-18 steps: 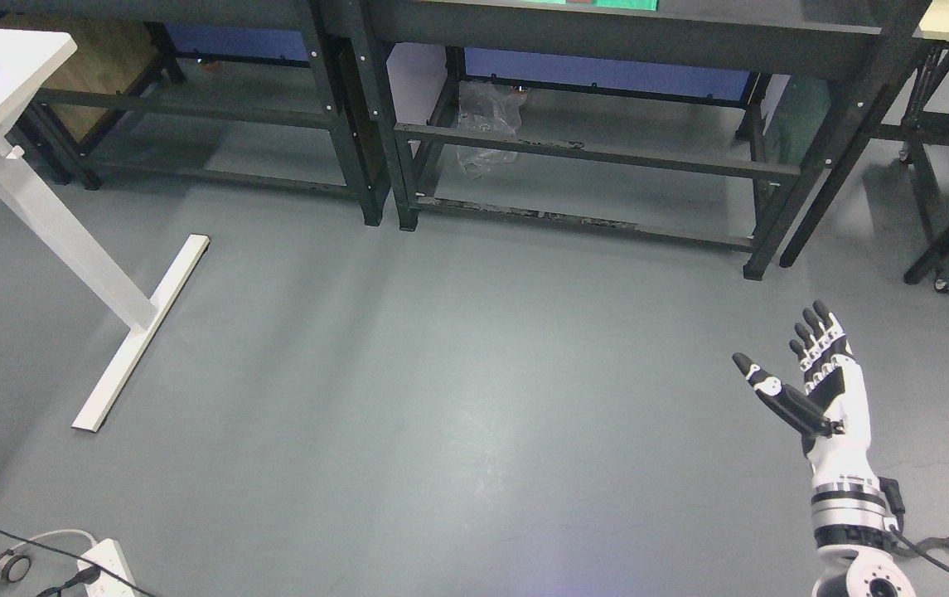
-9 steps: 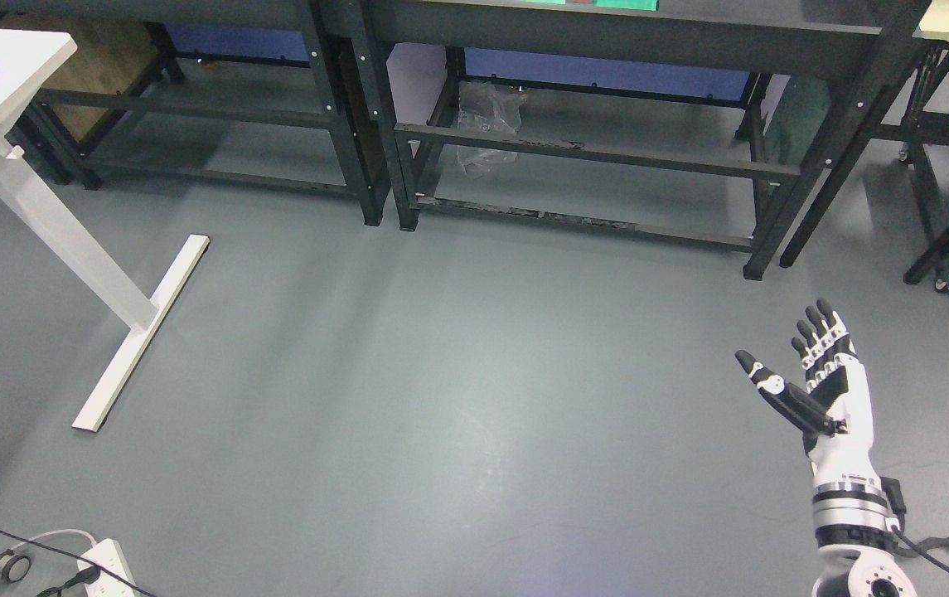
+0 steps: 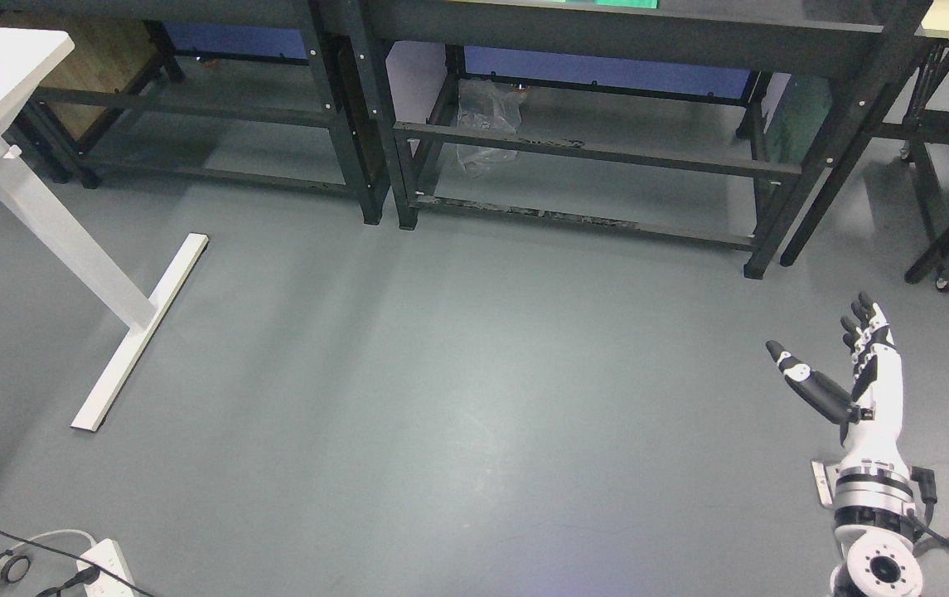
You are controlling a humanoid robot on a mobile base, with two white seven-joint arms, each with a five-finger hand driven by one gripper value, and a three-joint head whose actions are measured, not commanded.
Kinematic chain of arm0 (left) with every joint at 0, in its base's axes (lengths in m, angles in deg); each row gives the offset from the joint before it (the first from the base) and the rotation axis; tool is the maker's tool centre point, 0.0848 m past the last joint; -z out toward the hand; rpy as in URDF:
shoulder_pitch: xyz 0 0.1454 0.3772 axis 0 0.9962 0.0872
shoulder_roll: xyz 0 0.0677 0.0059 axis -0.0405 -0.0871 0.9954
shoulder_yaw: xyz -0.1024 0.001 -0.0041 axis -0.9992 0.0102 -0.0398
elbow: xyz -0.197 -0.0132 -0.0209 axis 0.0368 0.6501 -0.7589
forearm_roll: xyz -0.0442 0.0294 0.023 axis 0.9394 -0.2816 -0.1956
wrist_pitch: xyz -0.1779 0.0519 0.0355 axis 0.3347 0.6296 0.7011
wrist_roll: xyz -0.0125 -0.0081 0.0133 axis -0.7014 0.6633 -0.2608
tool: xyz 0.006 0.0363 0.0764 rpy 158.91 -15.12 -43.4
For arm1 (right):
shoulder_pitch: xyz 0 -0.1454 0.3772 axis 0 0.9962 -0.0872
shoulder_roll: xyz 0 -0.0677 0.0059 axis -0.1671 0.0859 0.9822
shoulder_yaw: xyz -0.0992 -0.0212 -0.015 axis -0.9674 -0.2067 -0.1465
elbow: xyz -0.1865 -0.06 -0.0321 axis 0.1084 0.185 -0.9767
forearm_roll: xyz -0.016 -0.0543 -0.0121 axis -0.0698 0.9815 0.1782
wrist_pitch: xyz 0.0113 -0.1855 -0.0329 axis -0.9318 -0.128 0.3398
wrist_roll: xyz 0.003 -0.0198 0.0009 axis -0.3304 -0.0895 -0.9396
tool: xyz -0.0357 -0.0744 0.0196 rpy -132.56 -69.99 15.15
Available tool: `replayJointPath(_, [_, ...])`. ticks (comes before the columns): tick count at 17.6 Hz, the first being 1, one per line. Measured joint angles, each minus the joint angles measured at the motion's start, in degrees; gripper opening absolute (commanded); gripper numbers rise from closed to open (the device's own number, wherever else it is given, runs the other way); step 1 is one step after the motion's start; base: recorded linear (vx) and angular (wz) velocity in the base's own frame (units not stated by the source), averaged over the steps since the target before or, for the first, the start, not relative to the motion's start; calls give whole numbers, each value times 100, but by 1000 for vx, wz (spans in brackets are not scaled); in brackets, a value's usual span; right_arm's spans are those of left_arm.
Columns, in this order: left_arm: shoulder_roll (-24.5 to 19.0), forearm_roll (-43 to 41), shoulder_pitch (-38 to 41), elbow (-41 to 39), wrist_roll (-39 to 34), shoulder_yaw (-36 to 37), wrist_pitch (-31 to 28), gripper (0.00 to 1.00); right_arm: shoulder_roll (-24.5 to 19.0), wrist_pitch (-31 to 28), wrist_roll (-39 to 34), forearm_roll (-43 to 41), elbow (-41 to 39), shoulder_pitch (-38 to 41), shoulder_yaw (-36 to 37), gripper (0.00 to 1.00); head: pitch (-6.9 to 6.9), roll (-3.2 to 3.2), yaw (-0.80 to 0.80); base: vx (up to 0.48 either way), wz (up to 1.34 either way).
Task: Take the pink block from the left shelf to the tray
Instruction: 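Drive toward the black shelf with the right hand raised open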
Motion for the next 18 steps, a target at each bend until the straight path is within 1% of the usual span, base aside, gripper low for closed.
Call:
replayJointPath(1, [0, 0, 0, 0, 0, 0, 0, 100, 22, -10, 28, 168, -18, -10, -18, 100, 0, 0, 0, 24, 0])
replayJointPath(4, [0, 0, 0, 0, 0, 0, 0, 100, 72, 259, 94, 682, -78, -39, -69, 100, 0, 0, 0, 59, -8])
replayJointPath(7, [0, 0, 0, 0, 0, 0, 0, 100, 102, 345, 102, 1123, -114, -50, -99, 100, 0, 0, 0, 88, -5])
replayJointPath(18, [0, 0, 0, 0, 0, 0, 0, 100, 162, 357, 132, 2923, -192, -96, -161, 99, 0, 0, 0, 125, -38])
